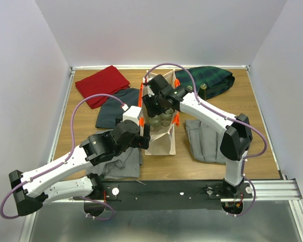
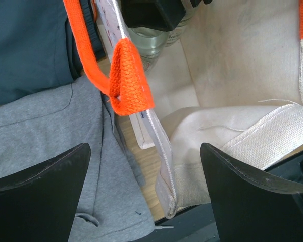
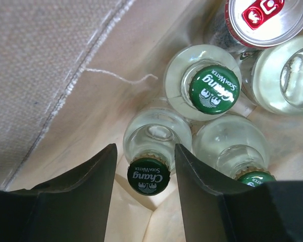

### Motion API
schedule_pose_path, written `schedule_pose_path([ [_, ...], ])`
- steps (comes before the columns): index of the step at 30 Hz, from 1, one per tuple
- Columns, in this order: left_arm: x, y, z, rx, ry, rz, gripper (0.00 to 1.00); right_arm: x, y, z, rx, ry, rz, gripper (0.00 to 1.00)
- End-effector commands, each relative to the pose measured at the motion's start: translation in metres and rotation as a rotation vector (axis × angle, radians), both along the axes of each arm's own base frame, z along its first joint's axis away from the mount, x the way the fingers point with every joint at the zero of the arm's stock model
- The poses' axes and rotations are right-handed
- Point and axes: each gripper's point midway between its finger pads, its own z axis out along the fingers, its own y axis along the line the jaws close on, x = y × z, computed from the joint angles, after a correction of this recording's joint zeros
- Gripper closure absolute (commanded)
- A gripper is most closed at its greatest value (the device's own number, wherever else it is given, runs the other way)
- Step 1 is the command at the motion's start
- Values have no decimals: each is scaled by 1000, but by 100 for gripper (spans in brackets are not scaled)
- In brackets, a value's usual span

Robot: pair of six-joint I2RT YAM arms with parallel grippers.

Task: Take the beverage out of the canvas bag
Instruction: Adjust the drink in the canvas bag.

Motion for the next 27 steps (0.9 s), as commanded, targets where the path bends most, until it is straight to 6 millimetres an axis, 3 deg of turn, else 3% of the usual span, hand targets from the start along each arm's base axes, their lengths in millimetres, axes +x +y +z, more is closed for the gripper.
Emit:
schedule_pose_path([
  [1,1,14,-2,50,-17,31,1,-3,-3,-15,-22,36,-4,43],
  [12,0,14,-5,44,-10,36,1,-5,-8,-20,-38,43,-12,44],
  [14,0,14,-4,46,-10,34,1,-6,-7,-21,-35,48,-9,58],
  [22,-1,13,-6,49,-6,29,1,-8,-7,-23,-42,58,-1,66],
  [27,0,13,-5,41,-9,32,1,-10,-6,-24,-41,66,11,76],
])
